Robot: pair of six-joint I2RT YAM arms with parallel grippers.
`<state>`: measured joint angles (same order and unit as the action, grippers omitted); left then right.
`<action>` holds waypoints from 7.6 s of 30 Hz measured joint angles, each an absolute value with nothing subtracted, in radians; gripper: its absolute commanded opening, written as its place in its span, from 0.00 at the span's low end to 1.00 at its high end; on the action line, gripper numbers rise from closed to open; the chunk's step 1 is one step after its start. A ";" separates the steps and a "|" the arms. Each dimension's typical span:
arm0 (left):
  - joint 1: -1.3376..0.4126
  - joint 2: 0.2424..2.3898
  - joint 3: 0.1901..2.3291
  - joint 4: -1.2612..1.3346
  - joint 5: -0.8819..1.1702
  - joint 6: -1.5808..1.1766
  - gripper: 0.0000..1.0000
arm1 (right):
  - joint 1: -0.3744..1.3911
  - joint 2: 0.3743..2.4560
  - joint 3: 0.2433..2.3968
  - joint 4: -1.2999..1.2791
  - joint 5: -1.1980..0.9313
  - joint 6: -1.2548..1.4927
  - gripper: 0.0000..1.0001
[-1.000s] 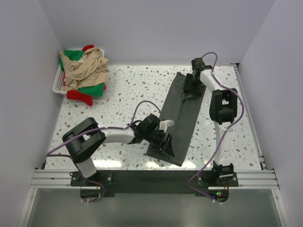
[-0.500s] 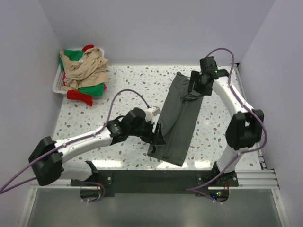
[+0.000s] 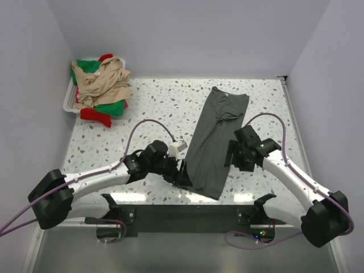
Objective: Fold and stack the t-shirts
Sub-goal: Fold the tshirt
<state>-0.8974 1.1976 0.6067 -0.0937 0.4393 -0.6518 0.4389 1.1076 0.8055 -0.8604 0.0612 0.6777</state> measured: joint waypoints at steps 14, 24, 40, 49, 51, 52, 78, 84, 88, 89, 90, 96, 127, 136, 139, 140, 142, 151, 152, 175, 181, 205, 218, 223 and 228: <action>-0.911 1.216 0.657 -0.249 0.198 -0.624 0.68 | 0.806 1.110 0.692 -0.802 0.069 0.984 0.66; -0.896 1.320 0.657 -0.275 0.122 -0.607 0.45 | 0.876 1.121 0.633 -0.750 0.088 1.127 0.66; -0.884 1.394 0.656 -0.212 0.183 -0.613 0.30 | 0.892 1.121 0.592 -0.732 0.088 1.179 0.66; -0.884 1.414 0.656 -0.198 0.199 -0.620 0.29 | 0.892 1.095 0.579 -0.733 0.088 1.190 0.66; -0.884 1.415 0.656 -0.198 0.197 -0.620 0.27 | 0.892 1.085 0.576 -0.733 0.088 1.193 0.66; -0.884 1.416 0.656 -0.199 0.196 -0.621 0.26 | 0.892 1.080 0.574 -0.734 0.088 1.194 0.66; -0.891 1.427 0.641 -0.101 0.298 -0.675 0.00 | 0.892 1.052 0.564 -0.741 0.092 1.206 0.66; -0.908 1.464 0.641 -0.057 0.334 -0.696 0.00 | 0.892 1.051 0.553 -0.745 0.092 1.213 0.66; -0.923 1.488 0.642 -0.024 0.358 -0.699 0.00 | 0.892 1.050 0.551 -0.747 0.092 1.213 0.66; -0.925 1.491 0.643 -0.017 0.363 -0.701 0.00 | 0.892 1.050 0.551 -0.747 0.092 1.213 0.66; -0.927 1.495 0.645 -0.007 0.369 -0.705 0.00 | 0.892 1.050 0.551 -0.747 0.092 1.213 0.66; -0.935 1.541 0.680 0.052 0.409 -0.727 0.00 | 0.892 1.050 0.551 -0.747 0.092 1.216 0.66; -1.017 1.695 0.804 0.043 0.516 -0.714 0.06 | 0.892 1.053 0.551 -0.776 0.096 1.237 0.67; -1.018 1.621 0.804 0.000 0.529 -0.678 0.61 | 0.892 1.054 0.551 -0.778 0.093 1.238 0.68; -1.017 1.540 0.804 -0.018 0.524 -0.667 0.67 | 0.894 1.066 0.551 -0.775 0.089 1.238 0.68; -1.015 1.508 0.804 -0.027 0.519 -0.666 0.68 | 0.896 1.073 0.551 -0.772 0.088 1.238 0.67; -1.005 1.444 0.804 -0.039 0.512 -0.665 0.68 | 0.902 1.089 0.551 -0.767 0.086 1.238 0.66; -0.863 1.290 0.674 -0.049 0.468 -0.666 0.68 | 0.939 1.162 0.551 -0.733 0.076 1.242 0.62; -0.861 1.290 0.650 -0.048 0.471 -0.669 0.68 | 0.943 1.168 0.554 -0.733 0.077 1.244 0.61; -0.853 1.354 0.603 -0.222 0.270 -0.643 0.54 | 0.969 1.156 0.542 -0.713 0.068 1.299 0.43; -0.852 1.393 0.593 -0.183 0.303 -0.643 0.54 | 0.969 1.156 0.536 -0.709 0.060 1.302 0.41; -0.851 1.398 0.567 -0.125 0.300 -0.643 0.00 | 0.970 1.050 0.496 -0.738 0.060 1.345 0.00; -0.851 1.295 0.567 -0.120 0.325 -0.673 0.00 | 0.971 1.047 0.545 -0.798 0.068 1.351 0.00; -0.851 1.281 0.607 -0.122 0.324 -0.690 0.00 | 0.971 1.045 0.673 -0.889 0.123 1.348 0.00; -0.847 1.302 0.700 -0.120 0.310 -0.695 0.00 | 0.962 1.045 0.803 -0.977 0.208 1.332 0.00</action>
<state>-0.8467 1.3018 0.6998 -0.1200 0.3096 -0.6952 0.9615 1.0451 0.8032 -0.9768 0.2077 1.3323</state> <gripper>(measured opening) 0.027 0.019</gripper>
